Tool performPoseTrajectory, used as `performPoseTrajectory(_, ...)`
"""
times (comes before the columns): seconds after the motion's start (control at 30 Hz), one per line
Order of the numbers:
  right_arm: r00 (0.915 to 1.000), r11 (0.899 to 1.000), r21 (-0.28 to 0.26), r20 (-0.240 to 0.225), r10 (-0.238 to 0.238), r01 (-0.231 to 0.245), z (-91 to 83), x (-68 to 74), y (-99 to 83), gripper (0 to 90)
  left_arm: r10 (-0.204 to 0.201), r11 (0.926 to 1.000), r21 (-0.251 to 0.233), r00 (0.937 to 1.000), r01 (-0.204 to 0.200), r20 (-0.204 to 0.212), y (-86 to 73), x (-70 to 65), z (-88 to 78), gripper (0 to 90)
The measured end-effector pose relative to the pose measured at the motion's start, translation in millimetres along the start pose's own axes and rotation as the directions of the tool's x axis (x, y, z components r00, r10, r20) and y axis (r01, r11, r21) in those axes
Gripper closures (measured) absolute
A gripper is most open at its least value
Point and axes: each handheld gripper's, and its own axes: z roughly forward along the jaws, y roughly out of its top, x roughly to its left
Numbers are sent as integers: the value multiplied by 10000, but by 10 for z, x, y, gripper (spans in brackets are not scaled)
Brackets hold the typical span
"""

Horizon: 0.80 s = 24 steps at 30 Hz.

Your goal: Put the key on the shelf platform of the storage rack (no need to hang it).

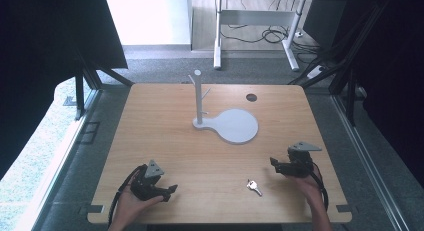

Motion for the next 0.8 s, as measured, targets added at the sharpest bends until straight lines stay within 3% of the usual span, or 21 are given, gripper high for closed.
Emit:
performPoseTrajectory(0.23, 9991, 9996, 284, -414, -59, 71, -35, 5, 4, 241, -51, 10000, 68, 10000, 51, 0, -12, 28, 24, 212)
performPoseTrajectory(0.43, 9987, 9986, 490, -466, -197, 220, 7, 46, 2, 249, -32, 9999, 170, 10000, 30, 90, -13, 21, 49, 211)
performPoseTrajectory(0.6, 9990, 9990, 365, -387, -237, 252, 1, 46, 17, 270, -143, 9998, 137, 9998, 141, 144, -6, 44, 54, 210)
performPoseTrajectory(0.73, 9991, 9991, 402, -407, -111, 127, -4, 18, 13, 273, -159, 9998, 78, 9998, 158, 127, -8, 46, 54, 210)
performPoseTrajectory(0.8, 9982, 9994, 288, -573, 181, -165, -31, -21, 3, 286, -155, 9999, -37, 9998, 156, 123, -10, 30, 40, 211)
